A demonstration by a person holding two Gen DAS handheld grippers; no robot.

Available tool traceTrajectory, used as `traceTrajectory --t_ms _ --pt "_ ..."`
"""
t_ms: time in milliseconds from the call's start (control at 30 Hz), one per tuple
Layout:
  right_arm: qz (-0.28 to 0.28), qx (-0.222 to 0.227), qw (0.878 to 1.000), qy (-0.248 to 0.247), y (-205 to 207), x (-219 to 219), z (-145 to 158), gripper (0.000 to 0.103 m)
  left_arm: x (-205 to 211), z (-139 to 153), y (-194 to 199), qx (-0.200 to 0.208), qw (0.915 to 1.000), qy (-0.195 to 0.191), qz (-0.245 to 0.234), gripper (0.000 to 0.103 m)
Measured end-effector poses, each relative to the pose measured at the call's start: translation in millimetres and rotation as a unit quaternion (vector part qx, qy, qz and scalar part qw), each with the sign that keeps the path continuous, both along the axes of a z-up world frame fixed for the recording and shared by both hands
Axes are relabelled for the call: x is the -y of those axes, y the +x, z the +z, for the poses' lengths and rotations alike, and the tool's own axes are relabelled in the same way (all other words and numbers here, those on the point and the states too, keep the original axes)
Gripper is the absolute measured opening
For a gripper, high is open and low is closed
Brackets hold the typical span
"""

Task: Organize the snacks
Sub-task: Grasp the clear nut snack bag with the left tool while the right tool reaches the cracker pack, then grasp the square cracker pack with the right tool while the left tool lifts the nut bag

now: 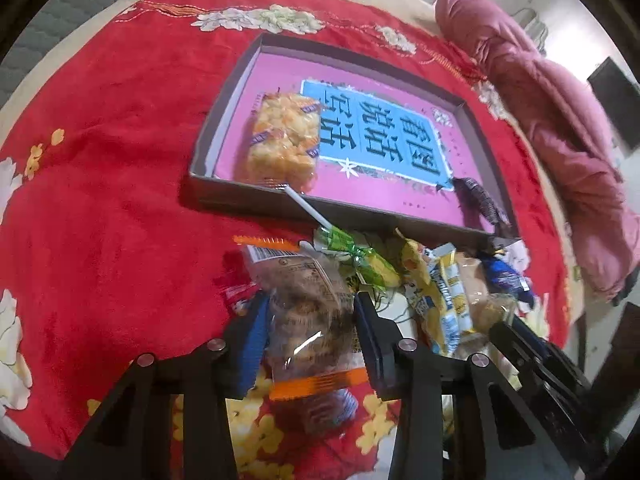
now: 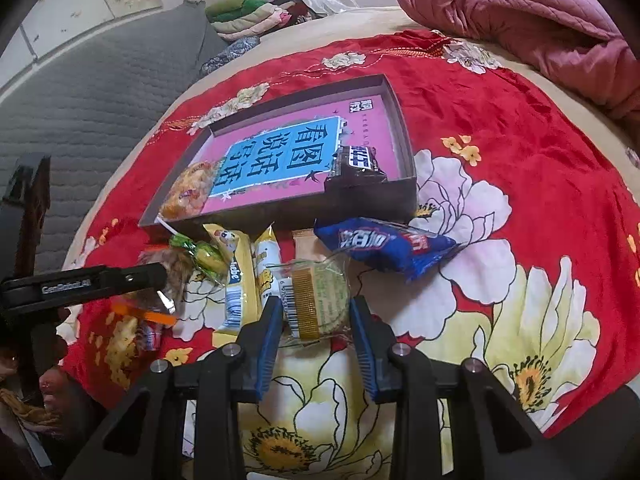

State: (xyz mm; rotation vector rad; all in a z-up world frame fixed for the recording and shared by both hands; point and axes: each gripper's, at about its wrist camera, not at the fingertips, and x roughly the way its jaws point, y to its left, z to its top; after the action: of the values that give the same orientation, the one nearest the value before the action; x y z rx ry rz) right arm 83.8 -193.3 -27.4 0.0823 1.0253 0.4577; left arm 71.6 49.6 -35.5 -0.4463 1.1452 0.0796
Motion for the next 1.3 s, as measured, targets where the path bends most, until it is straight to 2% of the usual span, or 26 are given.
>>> traceTrajectory --t_ms 100,533,767,1033,1167,1300 --pt "0.0 -0.001 1.0 0.013 0 3 2 0.035 -3 6 -4 0.005 0.9999 -0.015 -0.001 0.043" --pt "0.018 0.014 0.999 0.025 -4 -3 9 0.035 -11 4 -14 -0.004 0.9999 -0.011 0.0 0.04" --pt "0.016 0.01 1.0 0.024 -4 -4 7 0.035 -11 -3 -13 -0.025 0.9995 -0.021 -0.001 0.043" --pt "0.016 0.007 1.0 0.022 -2 -4 5 0.035 0 -10 -11 -0.031 0.9993 -0.018 -0.012 0.046" --pt "0.018 0.008 1.0 0.022 -2 -4 5 0.035 5 -9 -12 -0.026 0.9993 -0.022 -0.015 0.035" --pt "0.023 0.012 0.999 0.026 -3 -6 6 0.035 8 0 -13 -0.014 0.9994 -0.017 -0.025 0.03"
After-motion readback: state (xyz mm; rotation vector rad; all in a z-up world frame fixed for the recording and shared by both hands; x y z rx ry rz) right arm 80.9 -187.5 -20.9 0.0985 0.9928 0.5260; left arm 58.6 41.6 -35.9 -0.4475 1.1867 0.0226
